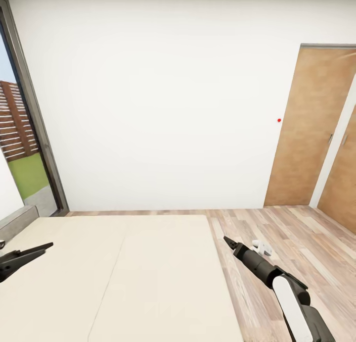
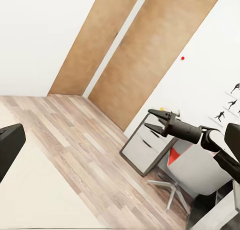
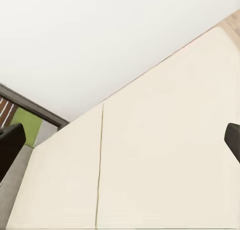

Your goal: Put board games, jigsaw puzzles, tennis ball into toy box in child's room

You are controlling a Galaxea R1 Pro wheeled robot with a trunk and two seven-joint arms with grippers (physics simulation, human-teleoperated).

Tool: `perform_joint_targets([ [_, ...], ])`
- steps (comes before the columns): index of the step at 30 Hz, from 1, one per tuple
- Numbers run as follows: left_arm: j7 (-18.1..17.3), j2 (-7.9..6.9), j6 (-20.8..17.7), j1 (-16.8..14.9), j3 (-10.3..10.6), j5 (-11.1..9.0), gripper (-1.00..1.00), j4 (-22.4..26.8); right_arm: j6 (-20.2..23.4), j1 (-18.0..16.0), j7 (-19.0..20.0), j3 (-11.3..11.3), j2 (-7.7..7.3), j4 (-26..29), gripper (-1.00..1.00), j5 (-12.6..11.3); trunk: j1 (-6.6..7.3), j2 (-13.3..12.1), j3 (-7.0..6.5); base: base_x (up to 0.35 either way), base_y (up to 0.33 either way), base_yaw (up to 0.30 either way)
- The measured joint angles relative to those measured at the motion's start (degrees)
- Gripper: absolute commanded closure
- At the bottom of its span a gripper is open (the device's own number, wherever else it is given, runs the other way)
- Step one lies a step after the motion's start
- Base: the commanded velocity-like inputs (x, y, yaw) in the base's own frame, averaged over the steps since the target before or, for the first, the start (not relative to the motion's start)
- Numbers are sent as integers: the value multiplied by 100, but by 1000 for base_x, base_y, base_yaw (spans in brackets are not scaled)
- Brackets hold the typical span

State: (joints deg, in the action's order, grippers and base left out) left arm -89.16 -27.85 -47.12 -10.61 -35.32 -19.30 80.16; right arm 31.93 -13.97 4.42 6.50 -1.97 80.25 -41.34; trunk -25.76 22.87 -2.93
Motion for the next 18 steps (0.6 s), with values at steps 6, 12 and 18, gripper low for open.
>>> perform_joint_targets([
  [6,7,0,0,0,-13,194,-100,0,193,-29,-21,2,9,24,-100,45,0,0,56,0,0,-17],
  [12,67,-10,1,-4,-17,628,-100,0,600,-33,-25,-1,-25,74,-100,45,0,0,112,0,0,-2],
  [18,211,-9,0,-9,-18,942,-100,1,904,-33,-35,-2,-11,140,-100,43,0,0,168,0,46,0],
])
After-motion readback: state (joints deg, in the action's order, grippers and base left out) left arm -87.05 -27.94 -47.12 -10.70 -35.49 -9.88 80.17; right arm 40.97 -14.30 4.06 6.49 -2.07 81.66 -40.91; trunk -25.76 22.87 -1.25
